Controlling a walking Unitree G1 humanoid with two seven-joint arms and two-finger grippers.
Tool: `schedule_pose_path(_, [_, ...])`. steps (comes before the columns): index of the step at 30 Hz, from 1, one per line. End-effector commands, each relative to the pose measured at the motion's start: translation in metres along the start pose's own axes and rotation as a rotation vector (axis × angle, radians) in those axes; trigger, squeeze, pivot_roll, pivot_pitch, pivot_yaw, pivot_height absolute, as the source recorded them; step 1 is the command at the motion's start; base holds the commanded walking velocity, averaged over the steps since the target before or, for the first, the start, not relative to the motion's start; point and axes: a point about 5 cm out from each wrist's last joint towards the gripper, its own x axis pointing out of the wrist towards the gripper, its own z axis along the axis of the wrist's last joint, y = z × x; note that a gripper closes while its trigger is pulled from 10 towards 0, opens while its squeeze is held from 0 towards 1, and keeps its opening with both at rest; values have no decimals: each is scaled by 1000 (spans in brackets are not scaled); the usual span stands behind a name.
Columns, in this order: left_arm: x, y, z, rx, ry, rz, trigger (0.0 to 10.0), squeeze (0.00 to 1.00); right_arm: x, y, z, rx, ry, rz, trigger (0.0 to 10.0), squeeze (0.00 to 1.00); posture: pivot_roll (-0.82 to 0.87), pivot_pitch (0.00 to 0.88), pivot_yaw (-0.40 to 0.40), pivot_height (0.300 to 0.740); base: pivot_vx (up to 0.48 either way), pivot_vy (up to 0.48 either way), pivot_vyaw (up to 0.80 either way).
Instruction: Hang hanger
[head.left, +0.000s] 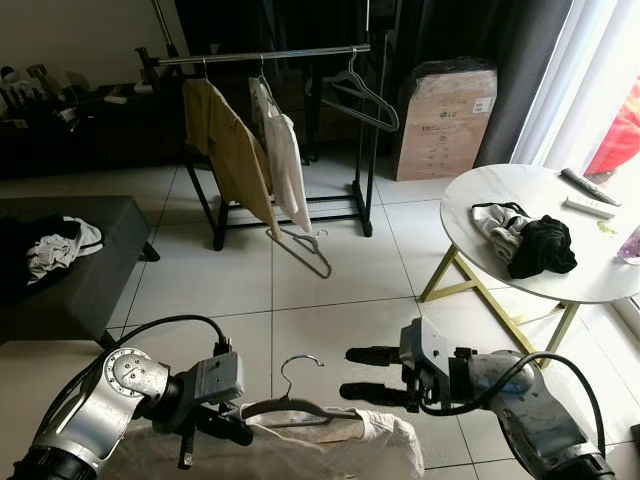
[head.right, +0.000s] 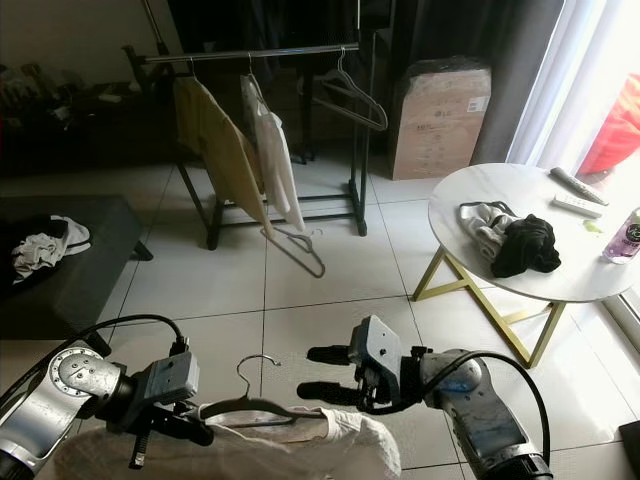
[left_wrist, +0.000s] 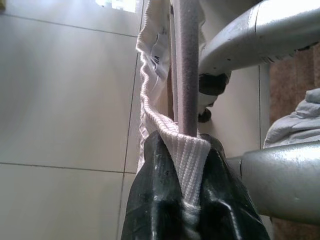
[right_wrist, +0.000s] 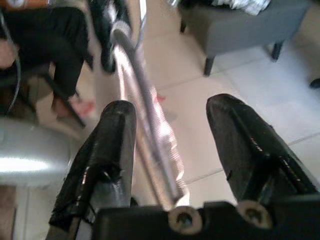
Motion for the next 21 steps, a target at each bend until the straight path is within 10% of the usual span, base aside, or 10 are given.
schedule_pose_path(1, [1,1,7,40,-8,-5,10000,0,2,4,-9,15,56,15,10000,0,-112,118,25,740,0,0,0])
schedule_pose_path(21, [4,1,19,114,3,-31,10000,0,21,2,-9,137,17,72,10000,0,-95,120,24,740,0,0,0])
